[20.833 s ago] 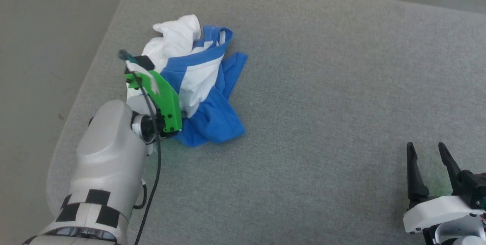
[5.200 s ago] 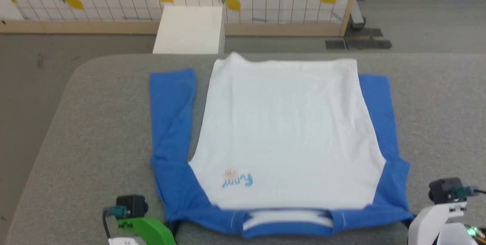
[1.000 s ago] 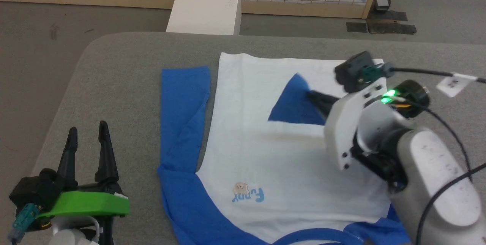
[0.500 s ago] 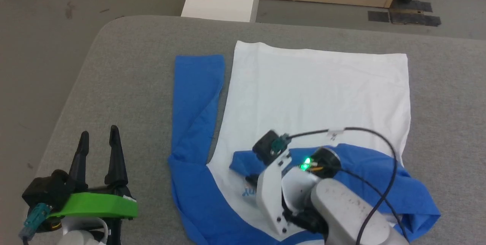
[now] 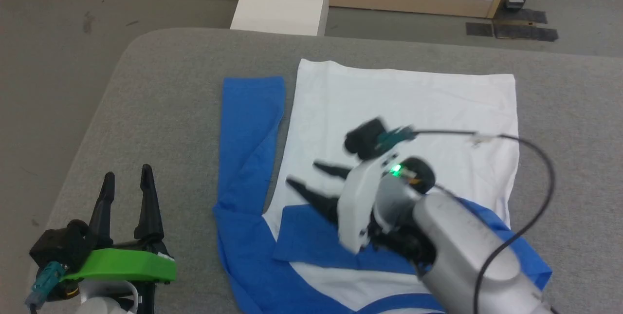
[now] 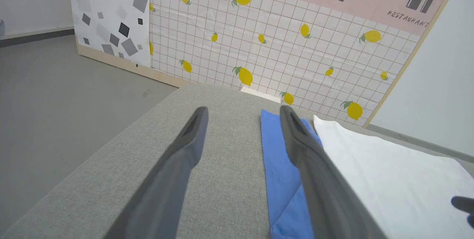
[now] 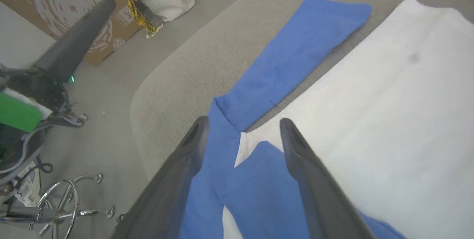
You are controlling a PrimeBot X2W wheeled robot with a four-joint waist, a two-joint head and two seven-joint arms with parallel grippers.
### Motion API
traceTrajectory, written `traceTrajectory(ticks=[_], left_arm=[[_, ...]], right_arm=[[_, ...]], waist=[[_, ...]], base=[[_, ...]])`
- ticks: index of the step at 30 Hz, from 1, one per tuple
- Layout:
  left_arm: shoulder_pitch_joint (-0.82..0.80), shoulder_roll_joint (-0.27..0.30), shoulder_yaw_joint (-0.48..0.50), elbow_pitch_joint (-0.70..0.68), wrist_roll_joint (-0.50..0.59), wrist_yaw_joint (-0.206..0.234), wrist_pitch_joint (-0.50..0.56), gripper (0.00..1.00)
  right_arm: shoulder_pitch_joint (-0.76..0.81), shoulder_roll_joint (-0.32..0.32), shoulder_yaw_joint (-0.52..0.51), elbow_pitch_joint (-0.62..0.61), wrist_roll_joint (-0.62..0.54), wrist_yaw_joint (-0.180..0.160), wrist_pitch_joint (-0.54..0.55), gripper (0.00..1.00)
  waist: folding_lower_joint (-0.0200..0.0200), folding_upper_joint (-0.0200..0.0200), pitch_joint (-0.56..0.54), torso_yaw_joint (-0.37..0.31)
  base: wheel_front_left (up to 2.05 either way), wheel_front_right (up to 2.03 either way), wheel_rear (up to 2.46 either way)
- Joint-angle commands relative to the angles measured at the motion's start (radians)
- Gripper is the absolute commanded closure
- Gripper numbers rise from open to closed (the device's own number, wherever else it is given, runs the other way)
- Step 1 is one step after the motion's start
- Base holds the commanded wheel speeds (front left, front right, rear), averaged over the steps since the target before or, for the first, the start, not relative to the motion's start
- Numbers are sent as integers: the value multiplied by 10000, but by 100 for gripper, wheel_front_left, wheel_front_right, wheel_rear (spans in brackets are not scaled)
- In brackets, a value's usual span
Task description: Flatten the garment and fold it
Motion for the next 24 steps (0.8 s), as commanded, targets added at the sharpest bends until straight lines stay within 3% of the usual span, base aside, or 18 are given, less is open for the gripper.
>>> traceTrajectory(ticks=[1,9,15,19,24], left_arm=[[85,47,32,-30,1,27,-9,0],[167,83,19,-90,-116,114,200,0],[141,41,6,-51,-257,153,259,0],[-162,78,-59,52,-352,146,446,0],[-1705,386,-229,556,-725,-46,1148,0]], right_arm=[[-155,-10,-583,-282,-3,-15,-229,0],[456,-220,-5167,-1688,-1135,-15,-1332,0],[1315,-139,-8076,-2605,-2136,-15,-1339,0],[1723,-66,-9133,-3195,-2595,-15,-951,0],[1829,-20,-9827,-3880,-2792,-15,-565,0]], waist=[[0,0,-171,-204],[0,0,-282,-664],[0,0,-122,-895],[0,0,148,-1040],[0,0,755,-1207]], base=[[0,0,0],[0,0,0],[0,0,0],[0,0,0],[0,0,0]])
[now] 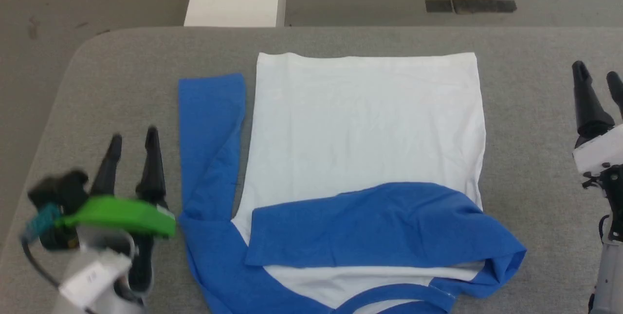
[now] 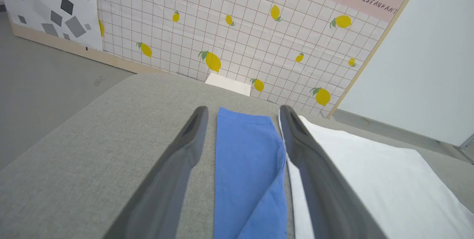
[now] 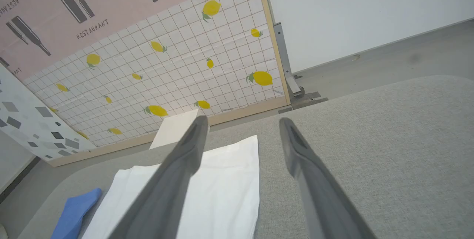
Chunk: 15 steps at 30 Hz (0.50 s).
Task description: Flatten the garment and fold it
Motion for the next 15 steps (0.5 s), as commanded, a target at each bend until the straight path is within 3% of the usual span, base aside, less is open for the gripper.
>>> traceTrajectory(ticks=[1,9,15], left_arm=[[-761,301,-61,237,-87,-105,286,0],[-4690,1786,-463,2671,-339,-212,3395,0],[-6801,2405,-747,4455,-248,322,5969,0]], right_arm=[[91,42,-70,-176,-27,-13,80,0],[-303,48,-158,-773,266,-13,172,0],[-488,49,-50,-1160,327,-13,220,0]], waist=[[0,0,496,-206],[0,0,2047,-832],[0,0,3070,-1365]], base=[[0,0,0],[0,0,0],[0,0,0]])
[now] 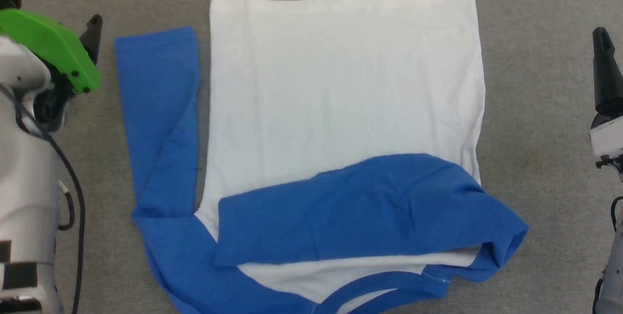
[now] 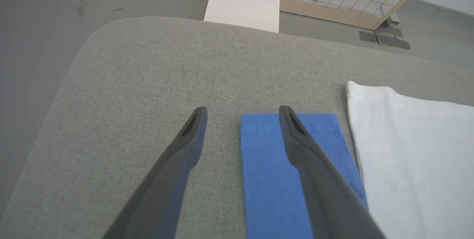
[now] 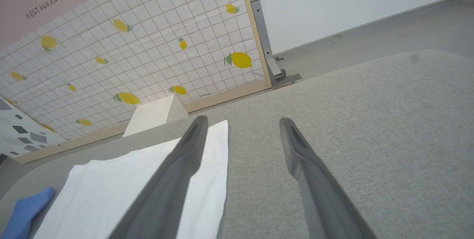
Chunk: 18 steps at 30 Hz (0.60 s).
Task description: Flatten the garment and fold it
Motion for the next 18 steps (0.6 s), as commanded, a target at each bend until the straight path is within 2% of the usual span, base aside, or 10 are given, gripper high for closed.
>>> traceTrajectory(ticks=[1,8,11,15,16,17,18], left_arm=[[-306,122,-198,294,166,117,501,0],[-805,528,-1038,1177,903,298,1825,0],[-668,647,-1389,1516,1301,650,2440,0],[-412,465,-1557,1844,1232,873,3407,0],[-361,383,-1507,1861,1109,891,3547,32],[-309,305,-1445,1831,969,874,3605,93],[-261,243,-1372,1775,842,854,3558,100]], right_arm=[[-132,9,11,-105,56,-13,46,0],[-68,10,-31,-216,332,-13,35,0],[-78,10,34,-273,434,-13,9,0],[-84,10,49,-376,503,-13,16,0],[-78,10,37,-403,495,-13,21,0],[-76,10,19,-430,477,-13,28,0],[-74,10,-3,-444,453,-13,33,0]], waist=[[-1,0,1024,-721],[-1,0,1410,-972],[-1,0,1462,-988],[-1,0,1477,-933],[-1,0,1479,-910],[-1,0,1480,-879],[-1,0,1470,-840]], base=[[0,0,0],[0,0,0],[0,0,0],[0,0,0],[0,0,0],[0,0,0],[0,0,0]])
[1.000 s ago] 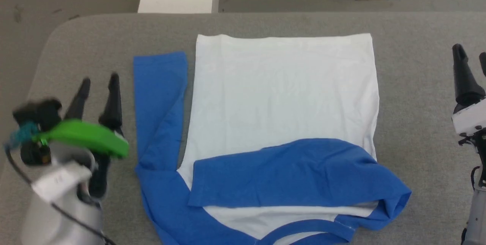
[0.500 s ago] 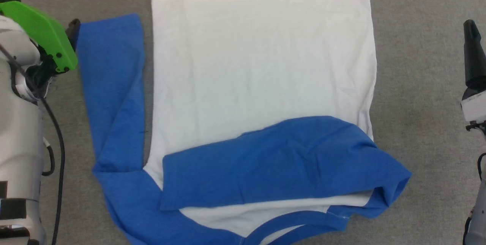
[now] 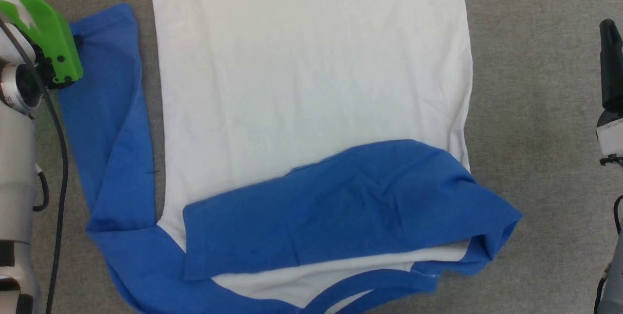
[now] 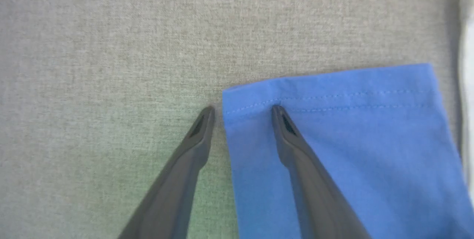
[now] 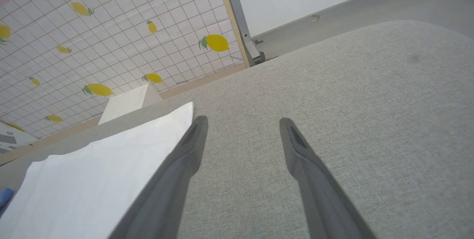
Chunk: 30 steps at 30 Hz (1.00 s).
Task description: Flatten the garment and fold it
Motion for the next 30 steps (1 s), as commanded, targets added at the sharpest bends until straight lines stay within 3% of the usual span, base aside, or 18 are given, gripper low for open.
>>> traceTrajectory(ticks=[1,6,12,17,22,30], left_arm=[[935,-458,-114,587,-193,26,268,100],[976,-1069,1185,184,-1501,105,-1230,100],[1187,-1230,2370,-383,-2611,-316,-2628,100],[1724,-1163,2797,-1241,-3116,-611,-2776,100],[2684,-1162,3072,-2834,-3307,-519,-2848,100],[3286,-2181,2240,-5150,-3566,-525,-2336,100]], right_arm=[[-58,8,-15,-69,-6,-13,-19,0],[-33,8,-12,38,-183,-13,3,0],[97,8,-106,262,-375,-13,23,0],[331,8,-229,505,-411,-13,40,0],[646,8,-264,1000,-330,-13,-73,0],[1056,9,-431,1434,-192,-13,-185,0]], waist=[[0,-1,-33,78],[0,-1,-371,351],[0,-1,-1181,939],[0,-1,-1951,1482],[0,-1,-2871,1854],[0,-1,-3805,2093]], base=[[0,0,0],[0,0,0],[0,0,0],[0,0,0],[0,0,0],[0,0,0]])
